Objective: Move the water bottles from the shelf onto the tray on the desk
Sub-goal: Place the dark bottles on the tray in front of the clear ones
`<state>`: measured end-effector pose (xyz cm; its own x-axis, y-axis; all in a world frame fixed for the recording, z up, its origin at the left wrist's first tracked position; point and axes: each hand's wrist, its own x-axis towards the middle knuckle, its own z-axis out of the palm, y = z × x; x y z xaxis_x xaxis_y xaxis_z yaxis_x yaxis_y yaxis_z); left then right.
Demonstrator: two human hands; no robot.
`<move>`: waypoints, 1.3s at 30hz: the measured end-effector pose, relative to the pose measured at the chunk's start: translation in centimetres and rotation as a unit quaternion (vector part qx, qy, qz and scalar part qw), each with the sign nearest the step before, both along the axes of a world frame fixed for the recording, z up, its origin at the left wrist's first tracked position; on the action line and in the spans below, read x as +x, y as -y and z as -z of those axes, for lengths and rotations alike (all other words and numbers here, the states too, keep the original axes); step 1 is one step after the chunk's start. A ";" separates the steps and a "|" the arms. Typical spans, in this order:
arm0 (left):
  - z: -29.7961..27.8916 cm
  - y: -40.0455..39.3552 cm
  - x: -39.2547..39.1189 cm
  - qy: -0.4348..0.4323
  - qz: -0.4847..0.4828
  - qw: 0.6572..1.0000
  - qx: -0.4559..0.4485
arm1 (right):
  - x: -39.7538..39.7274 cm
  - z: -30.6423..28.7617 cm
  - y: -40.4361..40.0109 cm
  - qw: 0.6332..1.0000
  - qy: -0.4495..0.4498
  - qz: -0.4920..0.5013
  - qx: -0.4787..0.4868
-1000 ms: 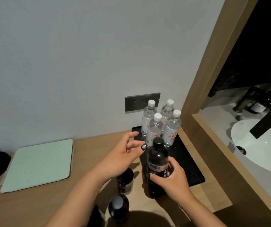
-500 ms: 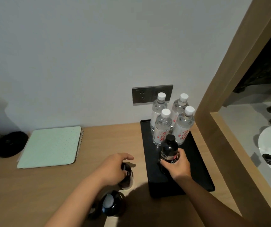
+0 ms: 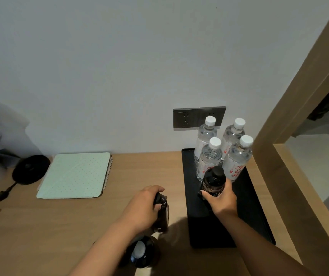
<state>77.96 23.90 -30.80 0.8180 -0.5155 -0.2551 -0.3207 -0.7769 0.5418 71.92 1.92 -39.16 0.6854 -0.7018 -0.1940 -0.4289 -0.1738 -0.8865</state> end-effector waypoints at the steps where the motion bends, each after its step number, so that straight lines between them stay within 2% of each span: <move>1: 0.0 0.0 0.0 -0.001 0.000 1.000 -0.001 | 0.0 0.0 0.0 1.000 0.000 -0.001 0.000; 6: 0.2 0.1 -0.1 0.016 -0.003 1.000 -0.007 | -0.4 0.6 0.4 0.999 -0.022 -0.022 0.027; 11: 0.9 0.0 -0.6 0.010 0.035 0.998 -0.048 | -3.9 2.0 -0.3 0.993 -0.051 0.047 0.096; 14: 1.2 0.2 -0.3 0.013 0.039 0.998 -0.054 | -5.9 2.0 -1.1 0.994 -0.055 0.056 0.082; 18: 1.0 0.1 0.4 -0.009 0.020 0.994 -0.105 | -6.7 0.6 -2.7 0.999 -0.020 -0.012 0.037; 24: -2.0 2.3 -0.1 -0.030 0.001 0.976 -0.216 | -6.3 -2.5 -6.6 0.982 -0.006 -0.190 -0.001; 29: -4.5 5.5 -1.6 -0.087 0.000 0.955 -0.285 | -6.9 -1.7 -7.4 0.993 -0.015 -0.113 -0.030; 33: -4.8 7.8 -3.1 -0.123 -0.037 0.944 -0.304 | -7.8 -1.2 -6.0 0.997 -0.021 -0.066 -0.016; 36: -4.4 9.4 -3.9 -0.128 -0.069 0.942 -0.304 | -8.1 -1.1 -4.8 0.998 -0.025 -0.044 -0.044; 39: -4.0 11.0 -4.5 -0.153 -0.057 0.940 -0.300 | -8.3 -1.0 -3.4 0.997 -0.046 -0.031 -0.048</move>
